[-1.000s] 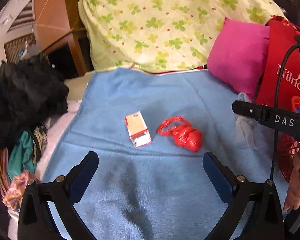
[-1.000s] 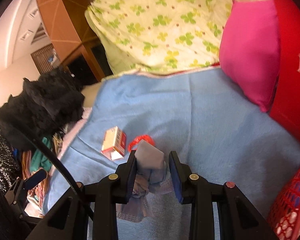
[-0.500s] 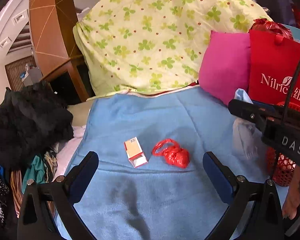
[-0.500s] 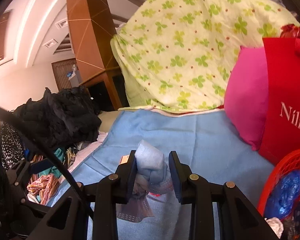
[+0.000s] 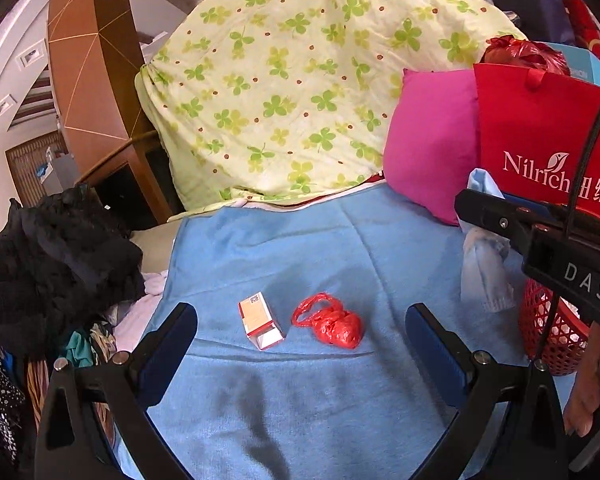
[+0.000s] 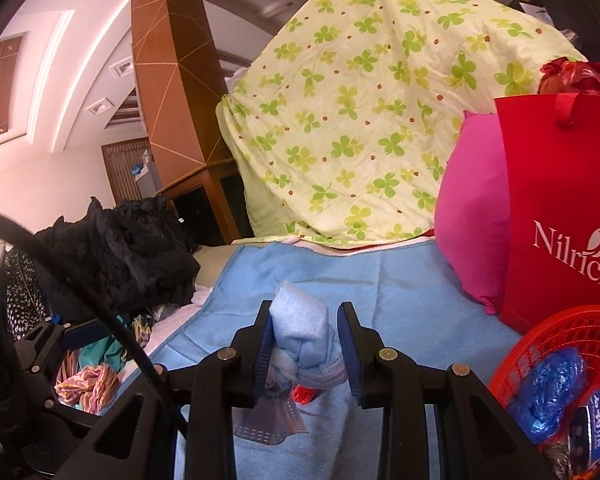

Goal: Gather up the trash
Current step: 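Lift the white tissue and carry it over the basket with the right gripper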

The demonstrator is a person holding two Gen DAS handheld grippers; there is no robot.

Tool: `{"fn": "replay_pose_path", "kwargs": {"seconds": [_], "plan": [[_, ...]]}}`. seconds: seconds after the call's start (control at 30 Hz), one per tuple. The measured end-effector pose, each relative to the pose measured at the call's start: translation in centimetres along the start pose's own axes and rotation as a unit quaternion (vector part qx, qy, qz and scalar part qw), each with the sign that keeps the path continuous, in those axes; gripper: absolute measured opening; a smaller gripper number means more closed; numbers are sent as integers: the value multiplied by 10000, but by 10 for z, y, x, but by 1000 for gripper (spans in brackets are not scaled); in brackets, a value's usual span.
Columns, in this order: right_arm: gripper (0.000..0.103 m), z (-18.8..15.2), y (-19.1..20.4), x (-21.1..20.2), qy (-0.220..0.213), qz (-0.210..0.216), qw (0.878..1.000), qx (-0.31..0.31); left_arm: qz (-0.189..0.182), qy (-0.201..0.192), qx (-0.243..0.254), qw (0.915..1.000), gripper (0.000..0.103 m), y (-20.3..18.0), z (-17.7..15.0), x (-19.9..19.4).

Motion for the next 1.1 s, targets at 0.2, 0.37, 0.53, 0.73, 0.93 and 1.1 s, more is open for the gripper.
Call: {"fn": "replay_pose_path", "kwargs": {"seconds": [0.2,0.37,0.53,0.73,0.93,1.1], "plan": [[34,4,-8,-7,-103,-67,9999,72,-27,-1,19,10000,103,-5,1,-1],[34,5,-14,-10,-142,-98,9998,114,-45,-2,52,10000,103,-9,2,-1],[34,6,-17,-12,-158,-95,9998,125,-83,-12,127,9999,103,-17,4,-1],[34,7,-23,-15,-185,-125,9996,191,-122,23,189,9997,103,-24,3,1],[34,6,-26,-17,-188,-162,9995,211,-161,32,243,9996,103,-32,4,1],[34,6,-28,-18,-214,-186,9994,214,-204,14,312,9993,103,-40,6,0]]}}
Point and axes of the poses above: each gripper's, at about its wrist camera, not at the fingertips, and x roughly the way its jaws point, y to its left, z to its top, the point moved 7 cm from there along x, roughly the way its jaws point, and after that the axes turned 1 degree about y, right-handed, at the moved point
